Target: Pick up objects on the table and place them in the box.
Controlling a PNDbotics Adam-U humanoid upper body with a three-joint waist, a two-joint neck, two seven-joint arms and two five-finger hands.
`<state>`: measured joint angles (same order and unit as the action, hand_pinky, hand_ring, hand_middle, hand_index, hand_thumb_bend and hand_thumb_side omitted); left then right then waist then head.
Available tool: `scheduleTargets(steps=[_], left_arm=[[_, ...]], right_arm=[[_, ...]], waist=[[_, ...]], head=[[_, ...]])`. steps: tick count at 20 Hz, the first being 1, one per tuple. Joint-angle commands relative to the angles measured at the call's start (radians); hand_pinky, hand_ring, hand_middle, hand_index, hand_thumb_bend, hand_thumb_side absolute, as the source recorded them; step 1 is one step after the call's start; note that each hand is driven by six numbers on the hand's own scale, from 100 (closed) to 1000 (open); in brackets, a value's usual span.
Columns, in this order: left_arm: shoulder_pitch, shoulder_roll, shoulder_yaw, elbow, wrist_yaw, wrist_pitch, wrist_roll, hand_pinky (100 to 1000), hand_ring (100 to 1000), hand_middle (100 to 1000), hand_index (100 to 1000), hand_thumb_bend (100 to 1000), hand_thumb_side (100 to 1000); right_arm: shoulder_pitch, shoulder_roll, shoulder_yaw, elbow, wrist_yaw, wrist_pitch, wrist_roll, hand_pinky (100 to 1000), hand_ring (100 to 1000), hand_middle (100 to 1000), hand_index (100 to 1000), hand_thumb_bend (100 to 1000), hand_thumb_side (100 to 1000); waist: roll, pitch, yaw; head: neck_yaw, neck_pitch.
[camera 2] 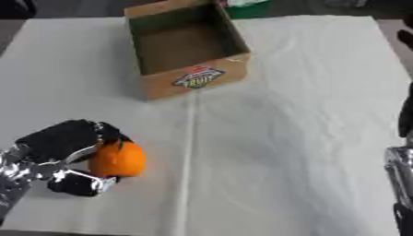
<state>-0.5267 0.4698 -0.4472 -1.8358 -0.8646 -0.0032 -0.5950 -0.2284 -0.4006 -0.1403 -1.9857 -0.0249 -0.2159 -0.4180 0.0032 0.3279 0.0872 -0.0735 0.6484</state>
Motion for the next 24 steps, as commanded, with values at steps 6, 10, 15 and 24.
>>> scheduleTargets(steps=[6,10,15,24], left_arm=[[-0.013,0.038,0.035,-0.068,0.044,0.038,0.003,357,505,574,806,100,298],[-0.033,0.047,0.063,-0.098,0.051,0.049,0.012,357,509,576,803,100,296],[-0.098,0.055,0.105,-0.118,0.025,0.056,0.037,358,512,584,808,100,293],[-0.301,-0.013,0.173,-0.045,-0.084,0.076,0.126,362,516,593,810,100,298]], right_arm=[[-0.005,-0.016,-0.005,-0.014,-0.002,-0.004,0.0,805,810,674,801,100,1000],[-0.005,-0.019,-0.006,-0.014,-0.002,-0.005,-0.001,805,809,674,801,100,1000],[-0.008,-0.027,-0.009,-0.014,-0.002,-0.011,-0.004,803,808,674,802,100,1000],[-0.015,-0.037,-0.006,-0.014,-0.005,-0.017,-0.003,803,807,675,802,100,1000]], waist=[[0.0,-0.017,0.001],[0.001,-0.019,0.001],[0.003,-0.02,-0.004],[0.009,-0.016,-0.03]], head=[[-0.003,-0.008],[-0.007,-0.003],[-0.01,-0.002],[0.002,-0.027]])
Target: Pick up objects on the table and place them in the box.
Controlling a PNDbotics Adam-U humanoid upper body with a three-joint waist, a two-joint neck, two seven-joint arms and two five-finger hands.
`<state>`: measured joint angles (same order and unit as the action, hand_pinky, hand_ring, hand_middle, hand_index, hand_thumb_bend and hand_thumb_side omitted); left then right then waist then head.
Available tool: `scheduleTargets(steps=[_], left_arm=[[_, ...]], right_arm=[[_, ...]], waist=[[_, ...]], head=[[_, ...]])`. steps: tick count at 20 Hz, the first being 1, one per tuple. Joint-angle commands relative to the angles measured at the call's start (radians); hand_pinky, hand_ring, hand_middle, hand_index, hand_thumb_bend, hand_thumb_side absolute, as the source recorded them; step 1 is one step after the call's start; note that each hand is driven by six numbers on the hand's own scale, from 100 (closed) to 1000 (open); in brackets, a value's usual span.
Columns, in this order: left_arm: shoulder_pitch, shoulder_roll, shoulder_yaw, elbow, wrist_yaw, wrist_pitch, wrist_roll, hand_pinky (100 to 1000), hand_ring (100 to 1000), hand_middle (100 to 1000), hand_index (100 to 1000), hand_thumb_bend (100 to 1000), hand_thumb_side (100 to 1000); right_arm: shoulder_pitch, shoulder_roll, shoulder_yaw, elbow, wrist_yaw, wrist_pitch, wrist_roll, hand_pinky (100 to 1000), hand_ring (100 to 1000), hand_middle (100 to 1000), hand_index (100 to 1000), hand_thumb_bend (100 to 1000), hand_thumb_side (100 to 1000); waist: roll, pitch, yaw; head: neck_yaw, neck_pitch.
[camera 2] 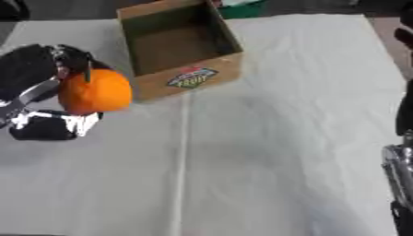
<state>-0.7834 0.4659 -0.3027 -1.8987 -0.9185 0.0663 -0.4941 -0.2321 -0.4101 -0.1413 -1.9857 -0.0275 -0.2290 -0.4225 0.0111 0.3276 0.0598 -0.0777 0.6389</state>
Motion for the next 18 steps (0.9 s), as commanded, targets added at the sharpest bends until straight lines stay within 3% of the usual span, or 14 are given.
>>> scheduleTargets(steps=[1,8,13,18], left_arm=[[-0.068,-0.02,0.033,0.035,-0.044,0.009,0.035,362,516,593,811,100,297],[-0.236,-0.068,0.058,0.235,-0.071,0.012,0.106,374,527,598,811,100,308],[-0.36,-0.109,0.104,0.469,-0.043,-0.007,0.19,400,566,615,805,100,299],[-0.437,-0.173,0.17,0.718,-0.148,-0.044,0.291,393,559,605,803,100,300]], right_arm=[[-0.013,-0.028,-0.005,-0.014,-0.003,-0.005,0.002,803,807,675,802,100,1000],[-0.024,-0.032,0.003,-0.014,-0.006,-0.004,0.01,804,810,675,803,100,1000],[-0.036,-0.036,0.012,-0.014,-0.01,-0.004,0.021,805,810,674,804,100,1000],[-0.056,-0.037,0.025,-0.014,-0.019,-0.006,0.036,807,812,675,805,100,1000]], waist=[[0.003,-0.013,-0.006],[0.017,0.002,-0.035],[0.029,0.017,-0.058],[0.037,0.035,-0.095]], head=[[0.01,-0.021],[0.035,-0.037],[0.06,-0.04],[0.101,-0.061]])
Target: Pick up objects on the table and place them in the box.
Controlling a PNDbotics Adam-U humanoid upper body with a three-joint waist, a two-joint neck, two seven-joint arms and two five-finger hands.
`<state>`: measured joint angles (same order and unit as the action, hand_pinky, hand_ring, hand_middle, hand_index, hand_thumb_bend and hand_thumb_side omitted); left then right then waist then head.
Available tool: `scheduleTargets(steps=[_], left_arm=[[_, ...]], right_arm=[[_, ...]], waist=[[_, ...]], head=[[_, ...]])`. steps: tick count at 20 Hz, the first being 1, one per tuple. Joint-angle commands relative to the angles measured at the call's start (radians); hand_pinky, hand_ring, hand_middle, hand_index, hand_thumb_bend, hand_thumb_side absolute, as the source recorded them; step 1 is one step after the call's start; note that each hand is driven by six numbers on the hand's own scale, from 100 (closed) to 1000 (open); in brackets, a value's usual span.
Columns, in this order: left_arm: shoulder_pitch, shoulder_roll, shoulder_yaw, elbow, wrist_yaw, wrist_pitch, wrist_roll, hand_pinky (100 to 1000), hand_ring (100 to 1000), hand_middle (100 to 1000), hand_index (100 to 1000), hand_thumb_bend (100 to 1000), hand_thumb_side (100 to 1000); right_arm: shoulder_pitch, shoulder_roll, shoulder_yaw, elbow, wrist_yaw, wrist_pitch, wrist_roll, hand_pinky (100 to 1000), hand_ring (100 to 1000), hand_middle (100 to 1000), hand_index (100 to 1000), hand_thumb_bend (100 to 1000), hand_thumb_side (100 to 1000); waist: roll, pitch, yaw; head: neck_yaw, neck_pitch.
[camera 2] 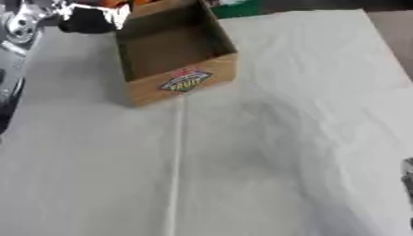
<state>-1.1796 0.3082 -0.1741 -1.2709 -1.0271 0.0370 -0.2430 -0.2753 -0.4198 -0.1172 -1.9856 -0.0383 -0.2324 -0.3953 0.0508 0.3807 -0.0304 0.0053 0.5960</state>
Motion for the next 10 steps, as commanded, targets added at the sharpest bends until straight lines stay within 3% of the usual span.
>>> scheduleTargets(steps=[1,6,10], left_arm=[[-0.051,-0.029,0.056,0.138,-0.054,-0.019,0.047,397,558,603,804,100,303],[-0.097,-0.082,0.126,0.341,-0.108,-0.01,0.039,403,577,616,819,100,313],[-0.114,-0.1,0.159,0.424,-0.126,-0.008,-0.004,414,596,631,823,100,318]], right_arm=[[-0.015,-0.027,0.002,-0.014,-0.009,-0.003,0.011,807,812,674,805,100,1000],[-0.026,-0.023,0.007,-0.014,-0.012,-0.002,0.02,808,813,674,805,100,1000],[-0.033,-0.022,0.009,-0.014,-0.014,-0.001,0.024,808,814,673,805,100,1000]], waist=[[-0.001,-0.014,-0.011],[0.0,0.001,-0.035],[0.001,0.008,-0.046]], head=[[0.023,-0.022],[0.035,-0.034],[0.036,-0.036]])
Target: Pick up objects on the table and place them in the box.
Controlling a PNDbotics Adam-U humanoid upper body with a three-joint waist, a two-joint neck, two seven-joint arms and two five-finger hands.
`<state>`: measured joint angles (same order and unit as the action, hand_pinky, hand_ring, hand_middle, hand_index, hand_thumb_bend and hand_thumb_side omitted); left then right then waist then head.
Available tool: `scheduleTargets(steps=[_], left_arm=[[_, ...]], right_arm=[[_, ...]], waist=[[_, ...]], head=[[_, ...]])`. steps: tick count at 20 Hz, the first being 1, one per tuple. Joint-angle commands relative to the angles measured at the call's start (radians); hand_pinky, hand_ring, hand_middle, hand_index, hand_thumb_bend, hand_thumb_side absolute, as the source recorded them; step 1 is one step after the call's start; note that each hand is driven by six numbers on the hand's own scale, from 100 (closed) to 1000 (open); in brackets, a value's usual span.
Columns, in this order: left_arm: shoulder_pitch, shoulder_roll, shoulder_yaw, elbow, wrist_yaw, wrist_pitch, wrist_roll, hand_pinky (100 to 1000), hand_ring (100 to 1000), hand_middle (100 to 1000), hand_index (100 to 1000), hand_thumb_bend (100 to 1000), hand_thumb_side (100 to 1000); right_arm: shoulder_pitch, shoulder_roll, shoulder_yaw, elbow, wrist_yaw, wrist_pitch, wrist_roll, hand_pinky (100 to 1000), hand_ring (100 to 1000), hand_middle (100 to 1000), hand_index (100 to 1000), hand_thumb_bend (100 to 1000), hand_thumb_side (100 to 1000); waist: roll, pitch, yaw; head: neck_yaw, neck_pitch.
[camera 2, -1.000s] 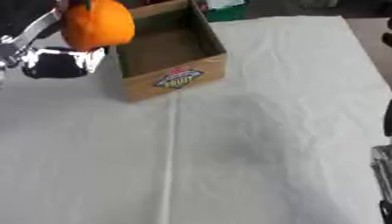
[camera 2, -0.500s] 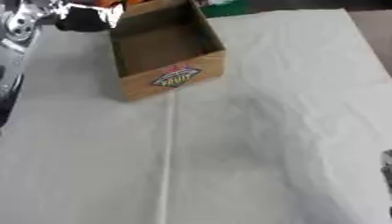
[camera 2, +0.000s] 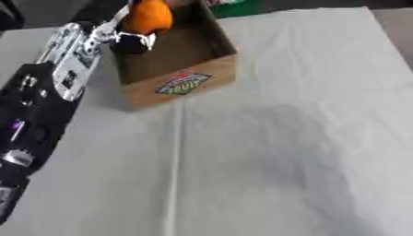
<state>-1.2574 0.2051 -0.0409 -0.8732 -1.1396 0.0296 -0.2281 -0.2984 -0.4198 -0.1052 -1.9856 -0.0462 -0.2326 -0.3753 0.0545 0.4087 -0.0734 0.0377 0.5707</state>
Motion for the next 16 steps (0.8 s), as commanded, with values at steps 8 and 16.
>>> scheduleTargets(steps=[8,16], left_arm=[[-0.045,0.009,0.05,0.073,-0.167,0.04,0.031,427,649,678,845,100,335],[-0.068,0.028,0.054,0.08,-0.399,0.039,0.01,506,781,796,918,669,622]], right_arm=[[-0.015,-0.02,-0.005,-0.014,-0.006,-0.003,0.006,809,813,673,806,100,1000],[-0.009,-0.021,-0.007,-0.014,-0.003,-0.002,0.006,808,811,672,806,100,1000]], waist=[[0.007,-0.011,-0.033],[0.015,-0.015,-0.043]], head=[[0.026,-0.056],[0.04,-0.065]])
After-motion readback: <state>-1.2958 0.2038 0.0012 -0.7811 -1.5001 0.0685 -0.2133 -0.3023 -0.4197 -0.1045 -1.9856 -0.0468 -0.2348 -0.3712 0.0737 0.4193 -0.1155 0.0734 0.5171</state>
